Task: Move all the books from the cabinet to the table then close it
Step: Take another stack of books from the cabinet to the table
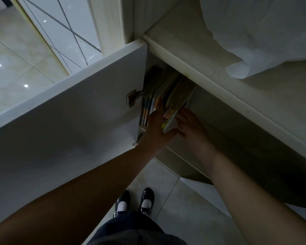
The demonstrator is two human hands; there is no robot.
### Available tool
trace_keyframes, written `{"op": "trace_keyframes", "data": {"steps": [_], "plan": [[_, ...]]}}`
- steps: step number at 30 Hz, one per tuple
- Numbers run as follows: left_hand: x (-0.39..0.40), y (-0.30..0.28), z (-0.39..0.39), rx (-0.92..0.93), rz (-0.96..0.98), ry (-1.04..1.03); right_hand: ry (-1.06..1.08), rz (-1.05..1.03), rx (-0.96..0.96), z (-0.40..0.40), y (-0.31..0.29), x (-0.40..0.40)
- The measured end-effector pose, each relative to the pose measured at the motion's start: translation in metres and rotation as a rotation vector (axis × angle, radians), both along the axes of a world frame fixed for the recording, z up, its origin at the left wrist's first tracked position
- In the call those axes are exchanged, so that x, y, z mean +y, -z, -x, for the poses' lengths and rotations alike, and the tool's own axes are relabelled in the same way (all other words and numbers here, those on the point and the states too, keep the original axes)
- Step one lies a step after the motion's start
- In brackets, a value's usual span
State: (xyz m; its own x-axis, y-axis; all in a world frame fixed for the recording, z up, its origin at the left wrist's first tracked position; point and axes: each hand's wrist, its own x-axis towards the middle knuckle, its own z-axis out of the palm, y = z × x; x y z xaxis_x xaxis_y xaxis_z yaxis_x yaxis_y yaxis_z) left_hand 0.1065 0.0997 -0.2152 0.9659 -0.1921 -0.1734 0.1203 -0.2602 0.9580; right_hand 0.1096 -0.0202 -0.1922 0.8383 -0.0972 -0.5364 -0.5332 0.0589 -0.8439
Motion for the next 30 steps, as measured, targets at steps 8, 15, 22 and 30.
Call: {"op": "trace_keyframes", "data": {"steps": [8, 15, 22, 30], "plan": [[-0.005, 0.007, -0.003, 0.074, 0.004, -0.108, -0.011, -0.006, -0.008, 0.004, -0.011, -0.001], [-0.011, 0.009, -0.008, 0.054, -0.021, -0.094, 0.033, 0.038, -0.004, 0.004, -0.004, -0.008], [-0.038, 0.018, -0.03, 0.085, -0.06, -0.164, -0.018, 0.167, -0.043, 0.004, 0.004, -0.019], [-0.059, 0.026, -0.038, 0.169, 0.0, -0.416, -0.186, 0.307, 0.081, -0.01, 0.013, -0.04]]}}
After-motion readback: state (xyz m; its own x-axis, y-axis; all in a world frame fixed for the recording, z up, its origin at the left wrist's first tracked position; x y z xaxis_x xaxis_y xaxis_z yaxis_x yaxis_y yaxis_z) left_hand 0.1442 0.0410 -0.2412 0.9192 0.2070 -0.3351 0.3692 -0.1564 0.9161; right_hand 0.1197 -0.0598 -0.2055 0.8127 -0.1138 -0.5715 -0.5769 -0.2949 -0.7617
